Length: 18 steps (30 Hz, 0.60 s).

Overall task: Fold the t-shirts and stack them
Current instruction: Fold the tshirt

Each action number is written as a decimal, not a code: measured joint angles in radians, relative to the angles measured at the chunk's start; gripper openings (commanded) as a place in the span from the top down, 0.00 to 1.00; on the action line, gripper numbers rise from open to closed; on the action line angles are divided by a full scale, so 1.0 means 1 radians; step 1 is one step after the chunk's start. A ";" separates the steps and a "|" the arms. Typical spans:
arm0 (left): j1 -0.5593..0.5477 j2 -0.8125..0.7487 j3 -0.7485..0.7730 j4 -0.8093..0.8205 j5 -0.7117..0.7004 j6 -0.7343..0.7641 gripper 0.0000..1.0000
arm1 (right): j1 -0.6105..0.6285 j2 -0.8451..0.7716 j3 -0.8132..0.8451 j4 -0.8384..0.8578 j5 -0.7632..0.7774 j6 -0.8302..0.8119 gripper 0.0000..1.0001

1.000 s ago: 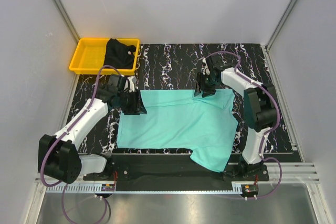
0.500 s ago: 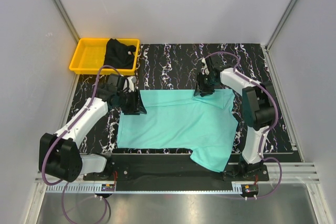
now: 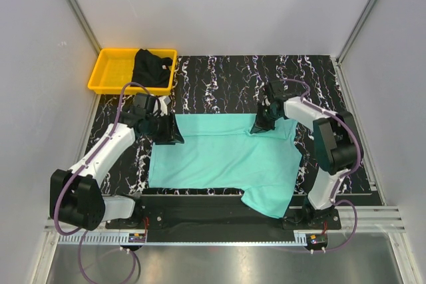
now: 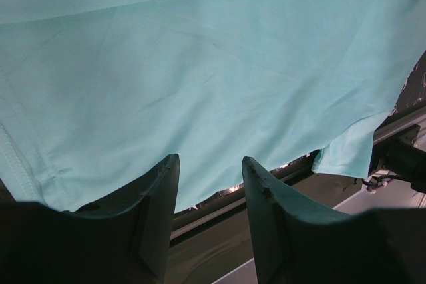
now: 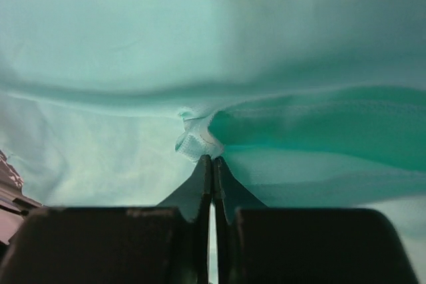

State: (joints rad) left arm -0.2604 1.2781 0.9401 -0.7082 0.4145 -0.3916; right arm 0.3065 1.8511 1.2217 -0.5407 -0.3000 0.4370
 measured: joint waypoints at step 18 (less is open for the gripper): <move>0.015 0.000 -0.007 0.009 0.002 0.002 0.52 | 0.093 -0.164 -0.206 0.052 0.022 0.303 0.88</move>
State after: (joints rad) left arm -0.2451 1.2785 0.9333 -0.6991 0.4160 -0.3893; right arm 0.3996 1.6867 1.0161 -0.4885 -0.2779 0.7395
